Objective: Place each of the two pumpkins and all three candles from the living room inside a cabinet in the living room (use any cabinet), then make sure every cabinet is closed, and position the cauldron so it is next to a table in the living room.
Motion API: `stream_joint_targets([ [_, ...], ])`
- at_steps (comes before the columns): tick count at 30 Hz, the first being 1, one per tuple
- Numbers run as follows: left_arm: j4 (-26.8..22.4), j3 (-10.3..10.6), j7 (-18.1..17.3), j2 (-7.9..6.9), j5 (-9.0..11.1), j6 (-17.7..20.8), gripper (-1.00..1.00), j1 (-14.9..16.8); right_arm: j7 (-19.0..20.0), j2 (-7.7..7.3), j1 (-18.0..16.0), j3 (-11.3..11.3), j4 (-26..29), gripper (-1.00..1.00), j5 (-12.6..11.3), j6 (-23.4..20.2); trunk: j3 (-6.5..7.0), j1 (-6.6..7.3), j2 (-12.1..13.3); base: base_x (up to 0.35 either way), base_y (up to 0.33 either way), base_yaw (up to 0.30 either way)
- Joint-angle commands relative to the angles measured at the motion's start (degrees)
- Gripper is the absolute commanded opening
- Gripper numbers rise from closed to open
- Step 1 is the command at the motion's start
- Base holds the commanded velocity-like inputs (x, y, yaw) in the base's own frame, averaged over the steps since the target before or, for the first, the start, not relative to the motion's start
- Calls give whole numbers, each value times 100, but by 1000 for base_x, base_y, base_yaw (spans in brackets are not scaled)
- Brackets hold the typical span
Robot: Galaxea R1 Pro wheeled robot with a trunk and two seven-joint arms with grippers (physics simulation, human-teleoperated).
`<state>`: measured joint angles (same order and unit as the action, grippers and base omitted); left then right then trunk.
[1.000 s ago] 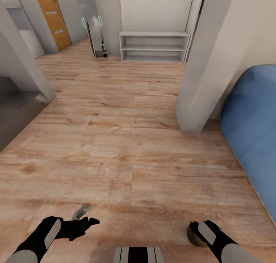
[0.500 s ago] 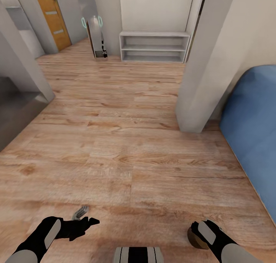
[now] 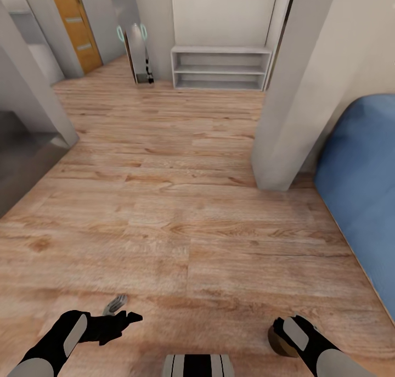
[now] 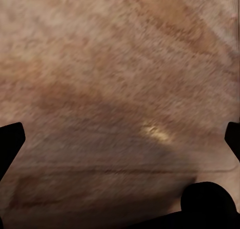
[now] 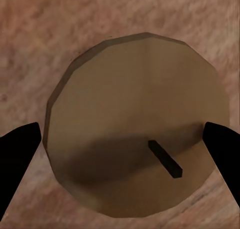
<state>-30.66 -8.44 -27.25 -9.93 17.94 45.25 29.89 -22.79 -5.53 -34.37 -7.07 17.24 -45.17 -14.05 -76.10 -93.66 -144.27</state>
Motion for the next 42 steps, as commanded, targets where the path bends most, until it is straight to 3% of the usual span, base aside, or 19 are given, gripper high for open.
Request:
stream_joint_targets([
  [1, 1, 0, 0, 0, -3, 0, 100, 0, 2, 0, 1, 0, -2, -100, 0, -1, 23, 2, 2, 0, 0, 0],
  [42, 3, 4, 56, -4, -32, -16, 100, 0, 3, 6, 1, -24, 198, -100, -2, 8, 931, 108, 56, 0, 0, 3],
])
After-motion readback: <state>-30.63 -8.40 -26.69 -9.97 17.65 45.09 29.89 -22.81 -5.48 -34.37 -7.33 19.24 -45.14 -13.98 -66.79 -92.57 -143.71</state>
